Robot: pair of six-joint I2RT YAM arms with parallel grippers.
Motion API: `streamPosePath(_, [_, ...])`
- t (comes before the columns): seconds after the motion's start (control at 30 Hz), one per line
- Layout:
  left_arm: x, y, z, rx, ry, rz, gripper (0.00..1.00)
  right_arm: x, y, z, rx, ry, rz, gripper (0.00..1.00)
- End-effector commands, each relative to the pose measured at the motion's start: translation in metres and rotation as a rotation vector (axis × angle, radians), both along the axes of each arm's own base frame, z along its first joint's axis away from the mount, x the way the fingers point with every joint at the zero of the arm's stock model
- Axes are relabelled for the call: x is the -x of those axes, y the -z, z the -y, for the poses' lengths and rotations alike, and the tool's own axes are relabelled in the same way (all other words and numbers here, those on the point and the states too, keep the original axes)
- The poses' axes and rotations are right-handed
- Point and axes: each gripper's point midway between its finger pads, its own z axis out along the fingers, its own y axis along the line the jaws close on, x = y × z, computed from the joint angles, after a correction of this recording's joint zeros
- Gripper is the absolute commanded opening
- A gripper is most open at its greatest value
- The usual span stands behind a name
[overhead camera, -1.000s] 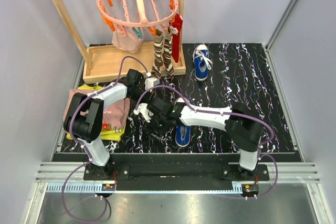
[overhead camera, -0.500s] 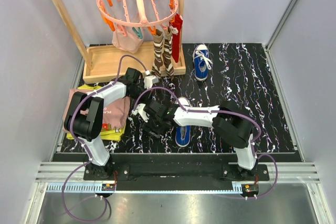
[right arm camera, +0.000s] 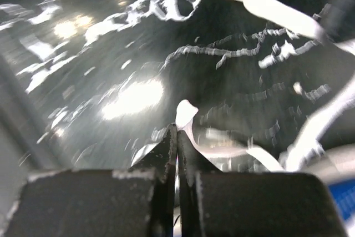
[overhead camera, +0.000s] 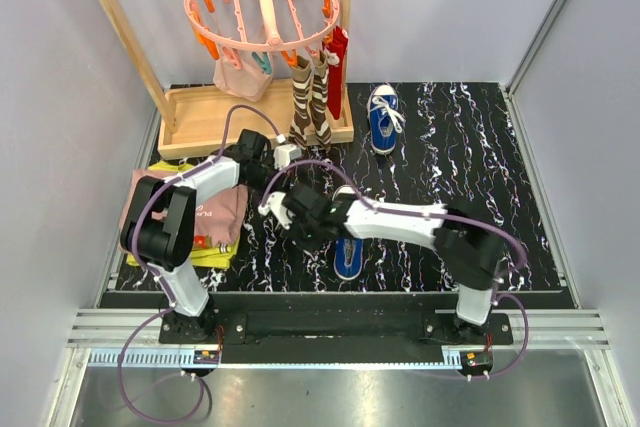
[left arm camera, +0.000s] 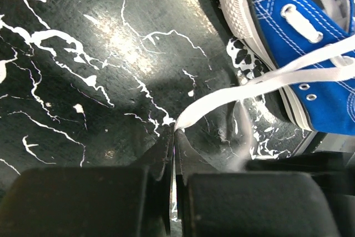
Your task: Tie the shoes
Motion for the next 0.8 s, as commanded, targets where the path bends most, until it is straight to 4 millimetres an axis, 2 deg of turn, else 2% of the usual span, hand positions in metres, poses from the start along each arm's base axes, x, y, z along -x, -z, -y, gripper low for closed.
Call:
streamPosePath(0.0, [0.002,-0.040,0.005,0.073,0.040,0.105,0.00,0.017,-0.104,0.011,-0.186,-0.079,-0.008,0.00])
streamPosePath(0.07, [0.005,-0.053,0.002,0.071,0.061,0.148,0.00,0.025,-0.128,0.028,-0.207,-0.102,-0.009,0.00])
streamPosePath(0.13, [0.013,-0.066,-0.003,0.056,0.097,0.195,0.00,0.023,-0.137,0.048,-0.214,-0.094,-0.023,0.00])
streamPosePath(0.17, [0.016,-0.069,-0.007,0.045,0.110,0.215,0.00,0.025,-0.148,0.063,-0.225,-0.084,-0.023,0.00])
streamPosePath(0.2, [0.026,-0.066,-0.011,0.027,0.133,0.205,0.00,0.016,-0.152,0.078,-0.229,-0.053,-0.021,0.00])
streamPosePath(0.23, [0.031,-0.075,-0.015,0.018,0.179,0.268,0.00,0.020,-0.150,0.089,-0.229,-0.052,-0.046,0.00])
streamPosePath(0.27, [0.036,-0.074,-0.019,-0.002,0.201,0.288,0.00,0.025,-0.155,0.104,-0.226,-0.041,-0.050,0.00])
streamPosePath(0.3, [0.050,-0.067,-0.023,-0.020,0.235,0.270,0.00,0.016,-0.154,0.120,-0.216,-0.004,-0.047,0.00])
streamPosePath(0.37, [0.063,-0.068,-0.027,-0.057,0.320,0.335,0.00,0.028,-0.147,0.141,-0.199,-0.004,-0.073,0.00])
streamPosePath(0.4, [0.081,-0.058,-0.027,-0.074,0.376,0.308,0.00,0.032,-0.136,0.151,-0.175,-0.007,-0.080,0.00])
streamPosePath(0.47, [0.097,-0.052,-0.028,-0.123,0.463,0.346,0.00,0.036,-0.133,0.165,-0.161,0.004,-0.074,0.00])
streamPosePath(0.5, [0.116,-0.042,-0.025,-0.138,0.536,0.330,0.00,0.039,-0.123,0.172,-0.142,0.002,-0.085,0.00])
streamPosePath(0.57, [0.128,-0.035,-0.027,-0.182,0.609,0.367,0.00,0.040,-0.121,0.184,-0.129,0.019,-0.075,0.00])
streamPosePath(0.6, [0.141,-0.028,-0.024,-0.190,0.666,0.365,0.00,0.039,-0.116,0.190,-0.114,0.019,-0.070,0.00])
streamPosePath(0.77, [0.155,-0.007,-0.034,-0.254,0.768,0.367,0.00,0.022,-0.113,0.212,-0.061,0.066,0.006,0.00])
